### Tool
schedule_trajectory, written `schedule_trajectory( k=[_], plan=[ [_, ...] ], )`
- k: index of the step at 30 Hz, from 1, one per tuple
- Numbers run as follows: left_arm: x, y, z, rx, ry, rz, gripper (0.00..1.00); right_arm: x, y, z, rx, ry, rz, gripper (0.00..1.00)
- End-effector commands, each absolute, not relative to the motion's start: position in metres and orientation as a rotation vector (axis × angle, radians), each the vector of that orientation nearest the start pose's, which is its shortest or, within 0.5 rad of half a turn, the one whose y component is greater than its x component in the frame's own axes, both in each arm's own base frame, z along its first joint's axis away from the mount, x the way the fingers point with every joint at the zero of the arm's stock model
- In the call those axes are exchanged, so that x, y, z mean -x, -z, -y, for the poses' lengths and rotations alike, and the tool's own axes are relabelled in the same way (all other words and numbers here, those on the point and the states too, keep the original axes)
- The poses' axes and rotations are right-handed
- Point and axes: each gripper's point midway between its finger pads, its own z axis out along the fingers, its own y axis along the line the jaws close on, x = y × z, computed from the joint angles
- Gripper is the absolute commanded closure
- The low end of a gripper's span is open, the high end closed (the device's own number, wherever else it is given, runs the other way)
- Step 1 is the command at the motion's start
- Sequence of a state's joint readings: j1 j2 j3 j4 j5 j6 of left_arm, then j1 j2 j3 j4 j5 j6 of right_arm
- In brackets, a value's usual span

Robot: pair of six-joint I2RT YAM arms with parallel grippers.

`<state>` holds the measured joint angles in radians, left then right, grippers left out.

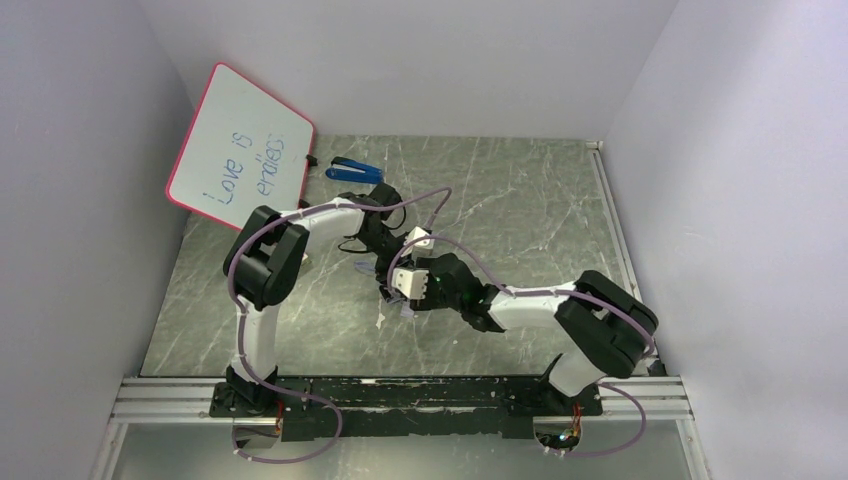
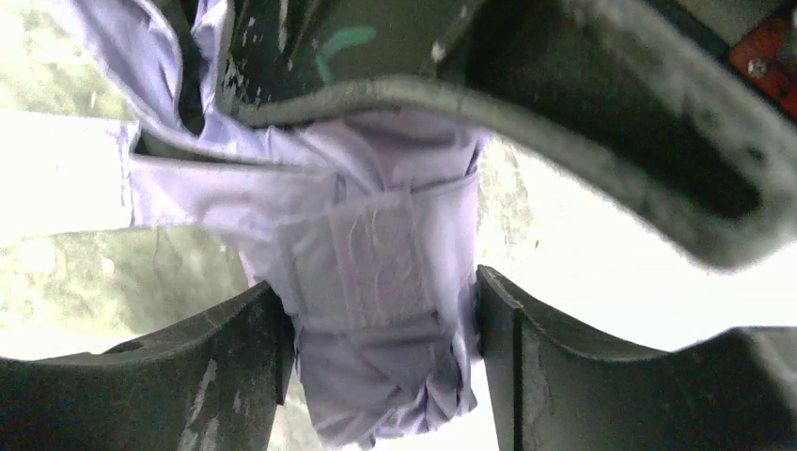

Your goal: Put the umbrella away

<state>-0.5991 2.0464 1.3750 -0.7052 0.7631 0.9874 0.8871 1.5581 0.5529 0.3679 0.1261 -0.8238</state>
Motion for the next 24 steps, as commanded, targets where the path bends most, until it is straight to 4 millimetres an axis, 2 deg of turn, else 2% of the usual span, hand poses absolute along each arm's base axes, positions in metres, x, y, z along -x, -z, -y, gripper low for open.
schedule_trajectory(
  k=[1,4,9,15,18,21,24],
  plan=[
    [-0.255,0.018,0.274,2.282,-1.017,2.214,0.95,-0.264,-0.028,-0.23,1.64,0.135,-1.6,0.26],
    [-0.26,0.019,0.271,2.272,-0.989,2.25,0.95,-0.258,-0.049,-0.234,1.572,0.072,-1.591,0.21],
    [-0.267,0.022,0.266,2.251,-0.935,2.311,0.95,-0.243,-0.077,-0.234,1.391,-0.05,-1.647,0.21],
    [-0.278,0.023,0.26,2.207,-0.858,2.423,0.95,-0.235,-0.123,-0.23,0.881,-0.288,-1.785,0.22],
    [-0.282,0.022,0.259,2.176,-0.83,2.479,0.95,-0.238,-0.137,-0.221,0.652,-0.33,-1.824,0.25],
    [-0.286,0.019,0.259,2.145,-0.803,2.539,0.95,-0.248,-0.149,-0.202,0.274,-0.348,-1.914,0.31],
    [-0.285,0.018,0.255,2.117,-0.782,2.582,0.95,-0.248,-0.154,-0.198,0.158,-0.341,-1.979,0.3]
  ],
)
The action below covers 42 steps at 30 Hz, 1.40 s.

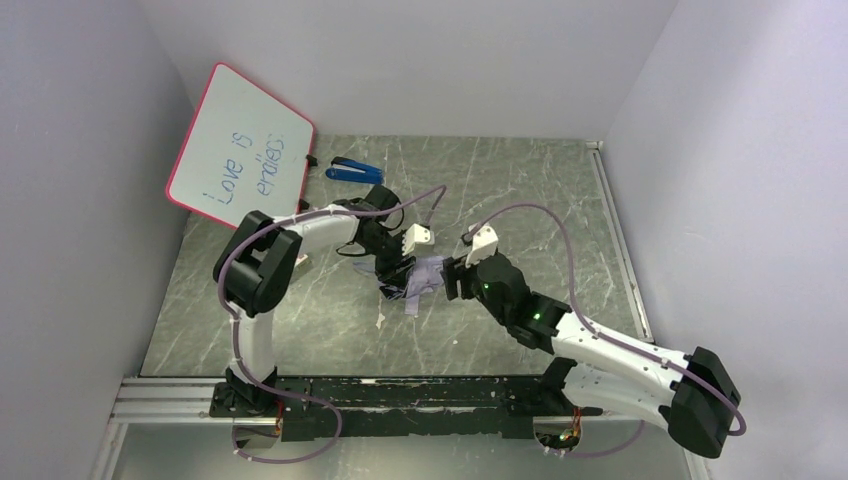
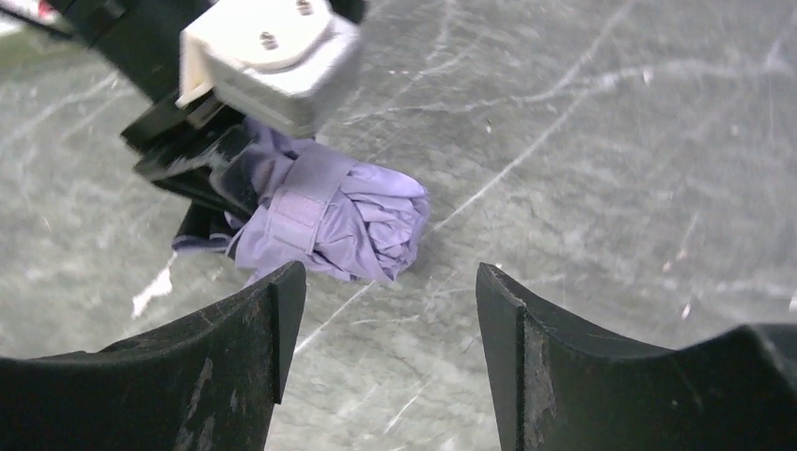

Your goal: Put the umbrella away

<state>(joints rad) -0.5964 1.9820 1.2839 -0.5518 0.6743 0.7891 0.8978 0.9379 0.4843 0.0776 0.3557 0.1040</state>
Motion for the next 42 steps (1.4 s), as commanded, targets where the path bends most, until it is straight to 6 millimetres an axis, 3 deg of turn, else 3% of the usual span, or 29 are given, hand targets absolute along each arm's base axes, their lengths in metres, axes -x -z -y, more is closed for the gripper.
schedule_trajectory(
  k=[1,7,10,11,14,16,19,24,30,36,42],
  plan=[
    [-0.285,0.017,0.254,-1.751,0.635,-2.156,0.95,-0.248,-0.153,-0.198,0.129,-0.347,-1.995,0.3],
    [-0.287,0.013,0.249,-1.619,0.577,-2.237,0.95,-0.241,-0.136,-0.201,0.005,-0.421,-2.051,0.29],
    [-0.286,0.009,0.251,-1.576,0.595,-2.226,0.95,-0.24,-0.129,-0.197,-0.013,-0.388,-2.09,0.18],
    [-0.284,0.009,0.252,-1.566,0.602,-2.226,0.95,-0.239,-0.126,-0.197,0.011,-0.376,-2.098,0.08],
    [-0.285,0.01,0.253,-1.547,0.605,-2.232,0.95,-0.232,-0.113,-0.202,0.153,-0.365,-2.139,0.03],
    [-0.285,0.014,0.251,-1.534,0.593,-2.257,0.95,-0.227,-0.109,-0.214,0.26,-0.416,-2.136,0.08],
    [-0.288,0.019,0.249,-1.511,0.569,-2.301,0.95,-0.225,-0.105,-0.229,0.282,-0.479,-2.131,0.18],
    [-0.287,0.022,0.249,-1.515,0.572,-2.307,0.95,-0.215,-0.089,-0.259,0.369,-0.393,-2.097,0.21],
    [-0.286,0.024,0.247,-1.518,0.564,-2.308,0.95,-0.218,-0.057,-0.276,0.364,-0.319,-2.13,0.32],
    [-0.288,0.023,0.247,-1.52,0.558,-2.302,0.95,-0.22,-0.042,-0.289,0.388,-0.305,-2.167,0.34],
    [-0.288,0.024,0.247,-1.521,0.554,-2.305,0.95,-0.22,-0.041,-0.3,0.37,-0.36,-2.174,0.32]
  ],
)
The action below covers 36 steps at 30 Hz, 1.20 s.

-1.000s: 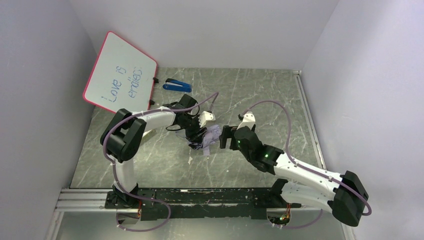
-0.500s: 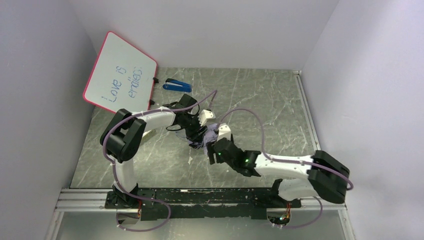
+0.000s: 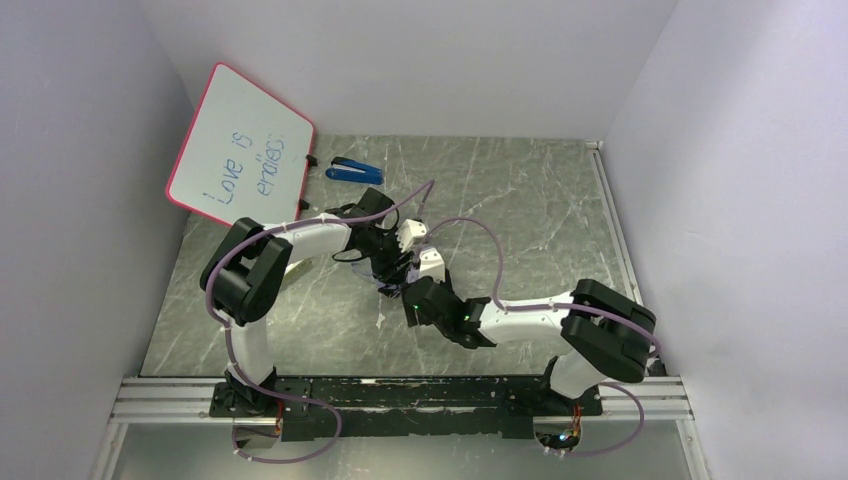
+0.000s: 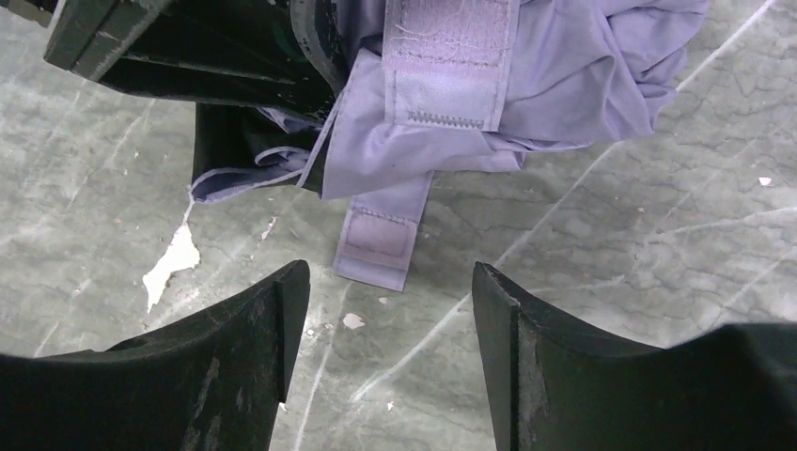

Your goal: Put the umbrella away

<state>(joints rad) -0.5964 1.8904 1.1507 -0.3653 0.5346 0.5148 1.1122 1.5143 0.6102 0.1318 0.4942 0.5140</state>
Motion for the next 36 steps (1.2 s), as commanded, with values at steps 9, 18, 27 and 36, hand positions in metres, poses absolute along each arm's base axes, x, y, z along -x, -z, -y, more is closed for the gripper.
schedule_trajectory(
  k=[9,18,27,36],
  plan=[
    [-0.288,0.023,0.246,-1.52,0.55,-2.304,0.95,-0.223,-0.019,-0.295,0.313,-0.26,-2.238,0.4],
    [-0.289,0.025,0.245,-1.524,0.537,-2.311,0.95,-0.218,0.0,-0.29,0.346,-0.189,-2.307,0.47],
    [-0.289,0.024,0.244,-1.527,0.53,-2.308,0.95,-0.209,0.018,-0.277,0.358,-0.123,-2.378,0.55],
    [-0.289,0.024,0.242,-1.528,0.52,-2.312,0.95,-0.202,0.03,-0.256,0.351,-0.033,-2.419,0.66]
  ],
)
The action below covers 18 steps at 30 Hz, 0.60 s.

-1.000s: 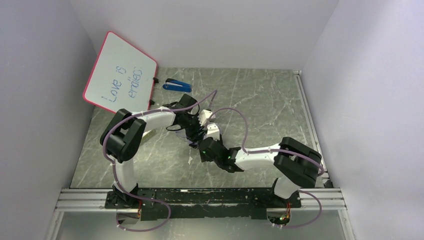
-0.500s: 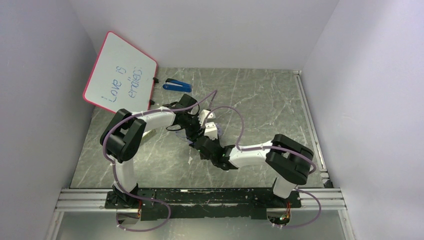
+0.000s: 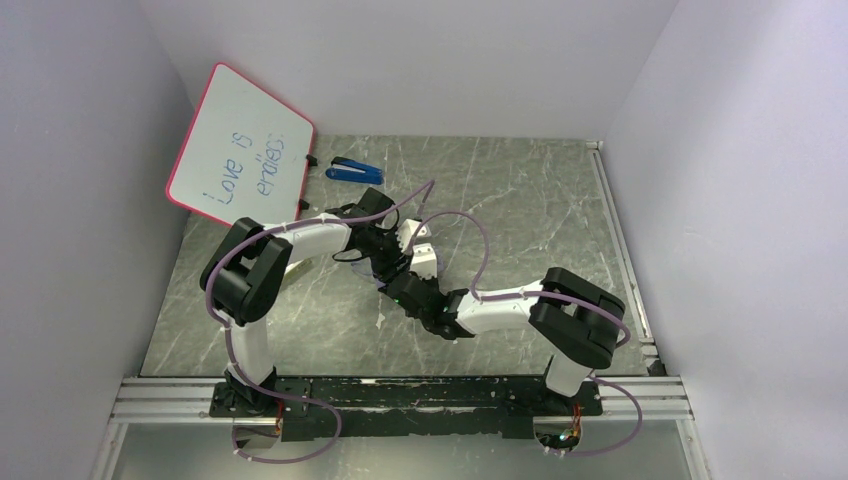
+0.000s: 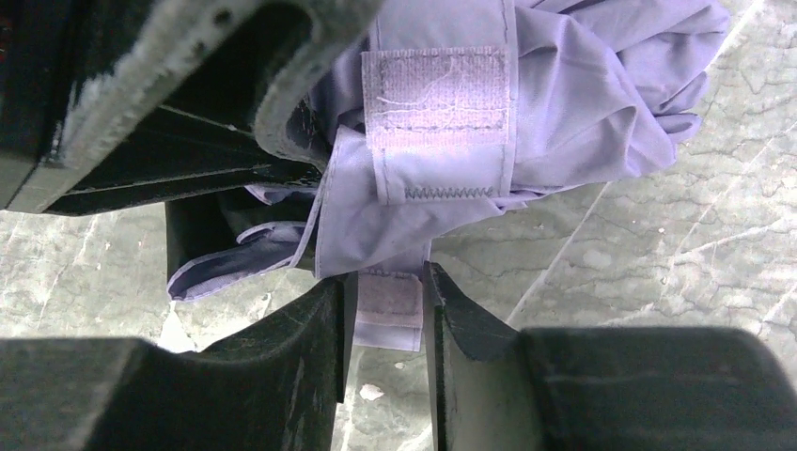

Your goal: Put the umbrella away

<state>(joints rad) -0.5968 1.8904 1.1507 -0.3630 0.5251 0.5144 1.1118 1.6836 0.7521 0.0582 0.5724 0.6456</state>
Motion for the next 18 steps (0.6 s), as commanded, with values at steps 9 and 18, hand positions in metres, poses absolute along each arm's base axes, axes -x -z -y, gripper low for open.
schedule_trajectory(
  k=[9,18],
  plan=[
    [-0.288,0.027,0.241,-1.528,0.521,-2.322,0.95,-0.198,0.037,-0.248,0.369,-0.001,-2.443,0.86],
    [-0.289,0.027,0.239,-1.523,0.5,-2.328,0.95,-0.199,0.033,-0.235,0.407,0.03,-2.46,1.0]
  ],
)
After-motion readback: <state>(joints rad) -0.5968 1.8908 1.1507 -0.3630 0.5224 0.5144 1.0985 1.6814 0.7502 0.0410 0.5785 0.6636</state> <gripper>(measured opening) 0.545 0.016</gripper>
